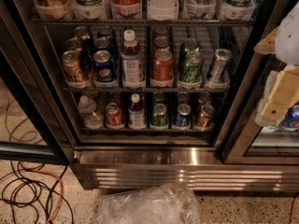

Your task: Pick pepsi can from middle shelf of fridge

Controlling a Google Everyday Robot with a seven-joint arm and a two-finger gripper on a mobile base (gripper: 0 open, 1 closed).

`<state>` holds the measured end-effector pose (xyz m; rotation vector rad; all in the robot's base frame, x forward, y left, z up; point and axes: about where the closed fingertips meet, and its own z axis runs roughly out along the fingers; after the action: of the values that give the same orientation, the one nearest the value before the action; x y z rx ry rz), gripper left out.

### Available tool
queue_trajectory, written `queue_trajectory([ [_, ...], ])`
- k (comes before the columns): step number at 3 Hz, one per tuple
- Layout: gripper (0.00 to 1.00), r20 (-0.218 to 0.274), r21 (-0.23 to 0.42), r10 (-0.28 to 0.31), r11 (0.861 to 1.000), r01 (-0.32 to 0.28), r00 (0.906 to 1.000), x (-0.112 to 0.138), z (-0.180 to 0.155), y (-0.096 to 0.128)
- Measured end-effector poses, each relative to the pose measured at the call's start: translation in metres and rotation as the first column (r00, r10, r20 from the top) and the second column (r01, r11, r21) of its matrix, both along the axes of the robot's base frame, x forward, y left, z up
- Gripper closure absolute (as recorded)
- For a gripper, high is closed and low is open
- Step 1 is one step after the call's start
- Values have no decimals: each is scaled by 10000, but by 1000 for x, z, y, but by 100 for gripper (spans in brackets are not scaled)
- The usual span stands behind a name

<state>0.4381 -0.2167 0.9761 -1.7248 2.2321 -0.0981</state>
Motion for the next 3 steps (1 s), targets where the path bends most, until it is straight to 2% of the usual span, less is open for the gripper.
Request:
queue_trajectory([
  [1,0,1,1,0,10000,0,10000,0,0,0],
  [2,0,500,801,-477,9958,436,9976,-6,1,6],
  [3,0,581,2491,-1403,9608,1217,9884,-34,-26,25],
])
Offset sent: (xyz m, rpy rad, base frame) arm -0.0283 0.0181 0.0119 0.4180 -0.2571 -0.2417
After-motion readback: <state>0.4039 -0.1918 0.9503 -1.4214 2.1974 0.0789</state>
